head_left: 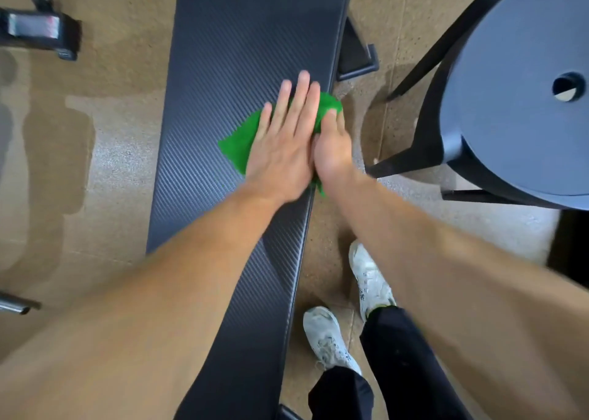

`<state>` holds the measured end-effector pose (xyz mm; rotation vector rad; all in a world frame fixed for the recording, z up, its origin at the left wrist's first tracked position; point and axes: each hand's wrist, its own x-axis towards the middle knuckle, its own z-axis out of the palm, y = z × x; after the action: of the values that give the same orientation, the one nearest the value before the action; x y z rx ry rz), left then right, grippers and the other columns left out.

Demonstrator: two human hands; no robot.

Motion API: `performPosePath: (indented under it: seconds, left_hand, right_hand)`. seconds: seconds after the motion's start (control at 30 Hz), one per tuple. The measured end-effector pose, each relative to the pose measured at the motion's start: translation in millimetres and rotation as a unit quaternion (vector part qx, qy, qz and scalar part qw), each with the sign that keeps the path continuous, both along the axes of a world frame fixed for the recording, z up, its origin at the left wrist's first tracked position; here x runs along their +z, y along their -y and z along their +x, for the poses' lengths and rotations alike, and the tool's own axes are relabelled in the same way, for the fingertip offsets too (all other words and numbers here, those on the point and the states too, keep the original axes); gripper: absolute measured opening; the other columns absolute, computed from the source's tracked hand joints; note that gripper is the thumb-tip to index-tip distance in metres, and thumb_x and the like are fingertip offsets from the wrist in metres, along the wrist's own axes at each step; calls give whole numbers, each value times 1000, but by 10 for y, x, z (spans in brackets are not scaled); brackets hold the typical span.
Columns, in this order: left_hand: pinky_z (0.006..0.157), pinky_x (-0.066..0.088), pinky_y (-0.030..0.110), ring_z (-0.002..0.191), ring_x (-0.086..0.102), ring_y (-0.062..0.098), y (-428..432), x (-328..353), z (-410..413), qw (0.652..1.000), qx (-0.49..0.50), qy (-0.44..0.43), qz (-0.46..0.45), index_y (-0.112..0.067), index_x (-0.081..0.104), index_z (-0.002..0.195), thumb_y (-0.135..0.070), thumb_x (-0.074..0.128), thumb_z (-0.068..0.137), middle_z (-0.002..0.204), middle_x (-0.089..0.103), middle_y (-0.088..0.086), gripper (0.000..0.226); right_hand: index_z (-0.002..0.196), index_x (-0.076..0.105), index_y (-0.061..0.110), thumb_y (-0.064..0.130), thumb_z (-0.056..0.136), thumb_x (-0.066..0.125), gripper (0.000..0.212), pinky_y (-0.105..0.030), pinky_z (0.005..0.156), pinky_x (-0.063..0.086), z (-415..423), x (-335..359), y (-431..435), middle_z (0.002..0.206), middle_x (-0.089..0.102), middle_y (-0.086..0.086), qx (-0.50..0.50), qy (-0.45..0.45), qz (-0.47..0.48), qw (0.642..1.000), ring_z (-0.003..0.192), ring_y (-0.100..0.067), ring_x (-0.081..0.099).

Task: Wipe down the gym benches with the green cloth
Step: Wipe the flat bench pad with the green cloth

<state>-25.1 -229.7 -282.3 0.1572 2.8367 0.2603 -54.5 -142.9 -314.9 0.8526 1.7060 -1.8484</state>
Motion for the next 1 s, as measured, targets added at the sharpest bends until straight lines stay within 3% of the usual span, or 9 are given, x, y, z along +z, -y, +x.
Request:
performPosePath:
  seconds: [0.13, 0.27, 0.4, 0.53, 0.7, 0.83, 1.0]
  left_hand:
    - [124, 7, 46, 153, -6, 24, -6, -5, -95, 1000, 13, -23, 11, -12, -3, 158, -28, 23, 99, 167, -7, 4, 66]
    - [124, 10, 44, 153, -4, 23, 132, 18, 677, 999, -28, -15, 6, -15, 0, 159, -33, 25, 102, 167, -5, 2, 64]
    - [124, 8, 43, 153, -8, 21, 252, 75, 1523, 998, -44, 39, -26, -17, -4, 159, -35, 25, 103, 166, -10, 1, 66]
    - [123, 5, 42, 153, -6, 22, 247, 43, 1174, 999, -32, 19, -11, -19, 0, 159, -35, 25, 102, 166, -6, -1, 64]
    - [123, 9, 47, 153, -1, 26, 281, 9, 711, 998, -62, -9, 1, -22, 5, 159, -31, 29, 103, 167, -1, -1, 61]
    - [123, 11, 46, 153, 0, 26, 348, 44, 1380, 998, -68, -8, -3, -24, 7, 159, -30, 32, 103, 167, -2, -2, 61]
    - [123, 8, 45, 153, -7, 23, 314, 84, 2264, 999, -31, 36, -13, -26, 0, 158, -35, 28, 105, 166, -8, -3, 61]
  right_hand:
    - [155, 29, 16, 32, 108, 28, 49, -31, 108, 37, -84, 84, -19, 146, 50, -10, -17, -22, -27, 999, 131, -22, 50]
    - [155, 30, 18, 31, 109, 26, 48, -30, 118, 28, 861, 160, 59, 154, 42, -3, -13, -20, -29, 999, 139, -13, 41]
    - [157, 20, 27, 29, 109, 26, 49, -14, 107, 29, 1525, 277, 68, 154, 41, 1, -5, 16, -43, 999, 134, -8, 42]
    - [158, 14, 33, 35, 107, 27, 52, -33, 116, 30, 1131, 114, 90, 154, 41, -4, 5, 11, -11, 1000, 136, -18, 43]
    - [157, 21, 16, 28, 109, 26, 50, -18, 111, 28, 849, 52, 98, 156, 37, -4, -39, -54, -32, 997, 142, -15, 37]
    - [157, 21, 22, 30, 109, 27, 50, -33, 123, 20, 1681, 144, 145, 161, 29, 1, -18, -43, -16, 999, 147, -11, 28]
    - [157, 17, 30, 33, 108, 26, 51, -27, 117, 26, 2305, 252, 130, 157, 36, 2, 27, 12, -15, 999, 142, -11, 37]
